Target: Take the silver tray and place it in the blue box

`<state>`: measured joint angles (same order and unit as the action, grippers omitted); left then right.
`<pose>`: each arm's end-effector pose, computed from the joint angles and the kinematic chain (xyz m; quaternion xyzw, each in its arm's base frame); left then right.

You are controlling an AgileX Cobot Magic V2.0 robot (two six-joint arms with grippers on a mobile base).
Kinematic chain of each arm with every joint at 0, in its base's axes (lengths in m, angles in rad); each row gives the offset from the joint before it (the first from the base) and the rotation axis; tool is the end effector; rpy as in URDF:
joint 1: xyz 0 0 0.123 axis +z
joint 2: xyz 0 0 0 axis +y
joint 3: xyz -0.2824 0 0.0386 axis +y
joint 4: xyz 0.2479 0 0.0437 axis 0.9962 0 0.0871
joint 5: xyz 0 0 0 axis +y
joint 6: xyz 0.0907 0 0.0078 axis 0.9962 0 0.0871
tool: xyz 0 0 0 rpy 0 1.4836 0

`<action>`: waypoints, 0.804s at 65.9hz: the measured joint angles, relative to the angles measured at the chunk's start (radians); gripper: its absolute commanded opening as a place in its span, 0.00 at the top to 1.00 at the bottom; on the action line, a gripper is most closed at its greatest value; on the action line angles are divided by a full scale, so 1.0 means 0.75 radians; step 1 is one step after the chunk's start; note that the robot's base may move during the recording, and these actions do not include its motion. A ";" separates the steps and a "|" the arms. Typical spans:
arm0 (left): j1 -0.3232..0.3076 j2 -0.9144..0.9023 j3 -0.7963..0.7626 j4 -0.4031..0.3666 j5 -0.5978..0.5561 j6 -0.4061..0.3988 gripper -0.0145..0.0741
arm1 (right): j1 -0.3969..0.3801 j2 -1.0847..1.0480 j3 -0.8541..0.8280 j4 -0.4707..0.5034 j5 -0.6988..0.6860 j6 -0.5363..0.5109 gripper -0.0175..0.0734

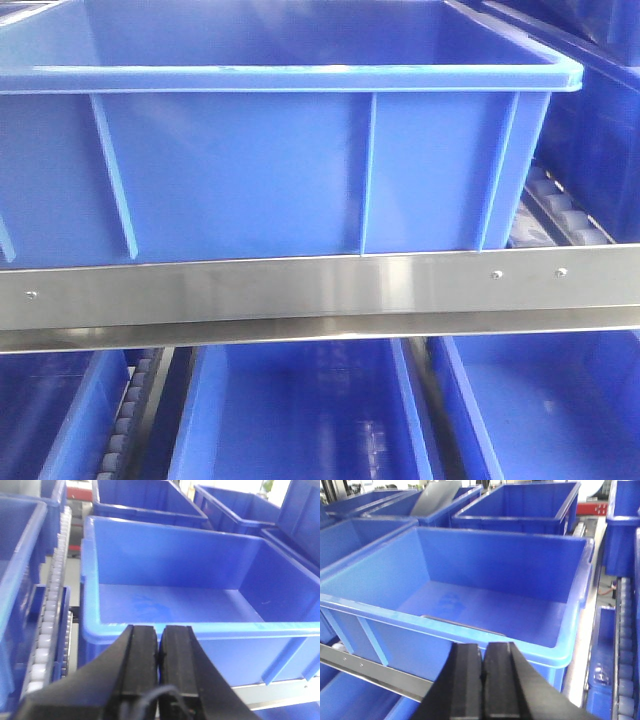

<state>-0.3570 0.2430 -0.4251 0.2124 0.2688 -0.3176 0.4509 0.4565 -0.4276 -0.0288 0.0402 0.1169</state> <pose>0.0598 -0.0169 0.3167 0.0662 0.7018 -0.1458 0.6942 0.0933 0.0451 0.3202 -0.1260 0.6893 0.1896 0.6878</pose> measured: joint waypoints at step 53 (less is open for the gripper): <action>0.000 -0.235 0.028 0.000 0.150 0.000 0.84 | -0.080 -0.159 0.088 -0.001 0.067 0.000 0.74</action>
<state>-0.3570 0.0665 -0.4043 0.2124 0.3813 -0.3176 0.3909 0.3370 -0.3617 -0.0295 0.0907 0.1169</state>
